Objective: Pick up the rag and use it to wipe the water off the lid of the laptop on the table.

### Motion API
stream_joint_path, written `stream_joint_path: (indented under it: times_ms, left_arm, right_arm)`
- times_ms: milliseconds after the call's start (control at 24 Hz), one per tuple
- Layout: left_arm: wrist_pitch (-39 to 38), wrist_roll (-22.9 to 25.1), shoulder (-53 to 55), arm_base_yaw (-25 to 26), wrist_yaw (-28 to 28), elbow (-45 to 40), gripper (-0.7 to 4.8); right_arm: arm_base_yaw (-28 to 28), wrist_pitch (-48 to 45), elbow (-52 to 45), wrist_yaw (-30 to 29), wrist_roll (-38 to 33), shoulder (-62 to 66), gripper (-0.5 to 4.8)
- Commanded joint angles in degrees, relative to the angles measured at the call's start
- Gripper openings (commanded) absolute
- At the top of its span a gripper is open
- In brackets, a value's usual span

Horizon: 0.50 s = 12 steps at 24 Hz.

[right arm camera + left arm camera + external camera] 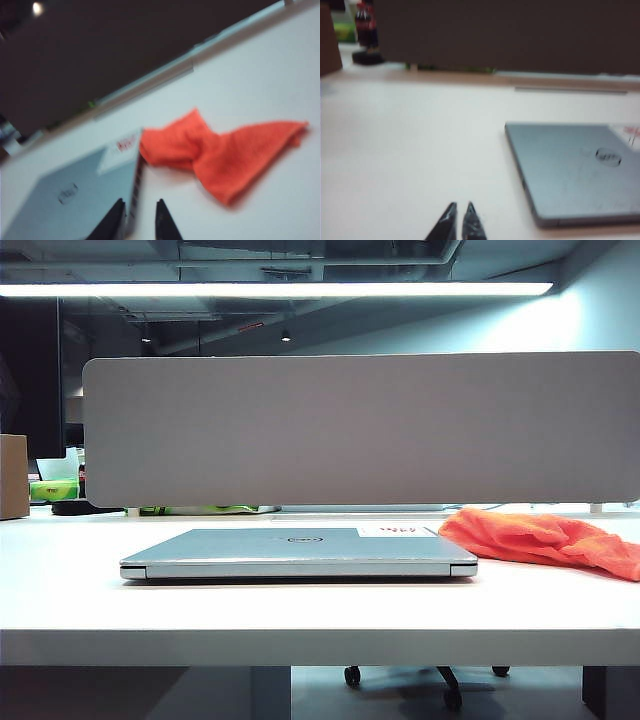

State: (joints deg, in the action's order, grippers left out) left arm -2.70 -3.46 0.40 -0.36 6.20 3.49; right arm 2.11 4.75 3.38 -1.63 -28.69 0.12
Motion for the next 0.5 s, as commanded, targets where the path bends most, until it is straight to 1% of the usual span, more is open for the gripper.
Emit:
stream_joint_path:
  times_ms: [42, 83, 125, 167, 209, 250, 292, 417, 500]
  left_arm:
    - [1.77, -2.75, 0.57, 0.02, 0.44, 6.95, 0.22]
    - [1.05, -3.65, 1.40, 0.02, 0.70, 8.22, 0.22]
    - [0.57, -4.17, 2.01, 0.00, 1.27, 8.94, 0.22]
    - [0.09, -4.31, 3.30, 0.00, 3.56, 9.99, 0.22]
    - [0.26, -4.28, 5.01, 0.00, 6.56, 10.75, 0.22]
    - [0.48, -4.24, 6.62, 0.00, 8.59, 11.28, 0.22]
    - [0.90, -4.26, 8.46, 0.00, 10.32, 11.76, 0.22]
    - [2.43, -4.28, 14.53, 0.00, 16.04, 12.96, 0.22]
    - [2.75, -4.28, 18.95, 0.00, 19.34, 13.94, 0.22]
  right_arm:
    - [-0.07, 9.01, 12.79, 0.17, 5.68, 1.92, 1.09]
    - [-0.07, 11.98, 15.54, 0.22, 8.33, 3.34, 1.16]
    - [-0.07, 14.88, 18.25, 0.20, 10.84, 5.14, 1.38]
    - [-0.04, 18.29, 21.66, 0.07, 13.53, 7.91, 1.82]
    - [-0.04, 20.65, 24.26, -0.09, 15.26, 10.62, 2.11]
    - [-0.04, 23.08, 27.56, -0.74, 17.16, 14.51, 2.49]
    - [-0.04, 24.44, 30.10, -1.33, 18.86, 17.86, 2.73]
    - [-0.04, 27.34, 39.36, -3.10, 24.83, 30.45, 3.13]
    - [-0.02, 29.62, 45.51, -3.65, 26.05, 37.79, 3.32]
